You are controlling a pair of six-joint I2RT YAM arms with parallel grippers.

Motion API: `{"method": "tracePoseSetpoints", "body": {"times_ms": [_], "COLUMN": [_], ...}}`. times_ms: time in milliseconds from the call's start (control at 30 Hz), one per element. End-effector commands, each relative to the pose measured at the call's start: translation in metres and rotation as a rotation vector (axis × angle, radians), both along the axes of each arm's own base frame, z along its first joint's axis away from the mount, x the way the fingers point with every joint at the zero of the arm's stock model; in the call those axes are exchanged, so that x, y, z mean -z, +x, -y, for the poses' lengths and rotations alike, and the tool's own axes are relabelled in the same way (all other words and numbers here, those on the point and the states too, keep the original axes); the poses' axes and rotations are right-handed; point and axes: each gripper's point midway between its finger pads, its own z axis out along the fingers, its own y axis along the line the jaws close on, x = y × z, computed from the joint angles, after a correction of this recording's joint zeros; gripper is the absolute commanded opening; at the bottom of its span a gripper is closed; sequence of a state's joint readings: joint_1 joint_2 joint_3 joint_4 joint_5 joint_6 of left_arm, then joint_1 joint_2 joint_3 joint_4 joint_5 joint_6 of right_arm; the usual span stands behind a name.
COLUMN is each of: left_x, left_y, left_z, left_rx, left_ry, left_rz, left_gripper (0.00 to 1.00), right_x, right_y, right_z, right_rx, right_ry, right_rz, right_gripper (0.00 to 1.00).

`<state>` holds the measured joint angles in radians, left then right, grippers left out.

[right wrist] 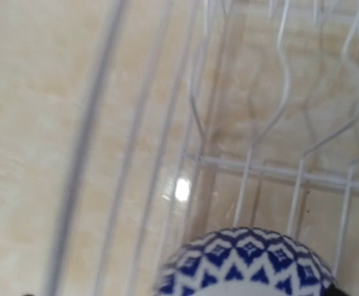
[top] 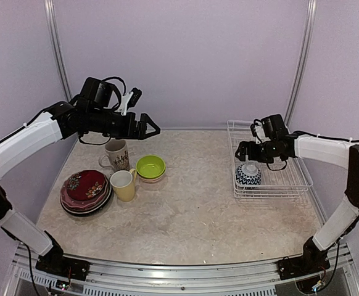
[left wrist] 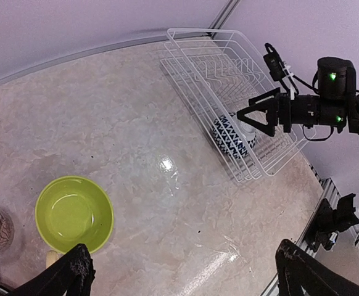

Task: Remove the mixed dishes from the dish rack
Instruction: Move the bowl to the dish rack, then grab the bowl from the dish rack.

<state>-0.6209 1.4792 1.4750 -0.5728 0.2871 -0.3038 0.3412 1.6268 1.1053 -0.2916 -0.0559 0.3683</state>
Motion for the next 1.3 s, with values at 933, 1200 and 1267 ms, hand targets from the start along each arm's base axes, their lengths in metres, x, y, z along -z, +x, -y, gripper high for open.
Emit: {"method": "tracePoseSetpoints", "body": {"times_ms": [933, 1200, 1267], "left_x": [0.010, 0.012, 0.013], "left_y": [-0.004, -0.005, -0.005], "left_z": [0.008, 0.009, 0.009], "left_rx": [0.018, 0.019, 0.019], "left_ry": [0.050, 0.055, 0.057], "left_rz": [0.001, -0.001, -0.001], "left_gripper": [0.99, 0.99, 0.99], "right_x": [0.056, 0.063, 0.066], "right_y": [-0.043, -0.036, -0.035], "right_z": [0.050, 0.050, 0.052], "right_rx": [0.379, 0.396, 0.410], "right_ry": [0.519, 0.548, 0.554], "right_rz": [-0.201, -0.204, -0.205], "right_gripper": [0.99, 0.99, 0.99]}}
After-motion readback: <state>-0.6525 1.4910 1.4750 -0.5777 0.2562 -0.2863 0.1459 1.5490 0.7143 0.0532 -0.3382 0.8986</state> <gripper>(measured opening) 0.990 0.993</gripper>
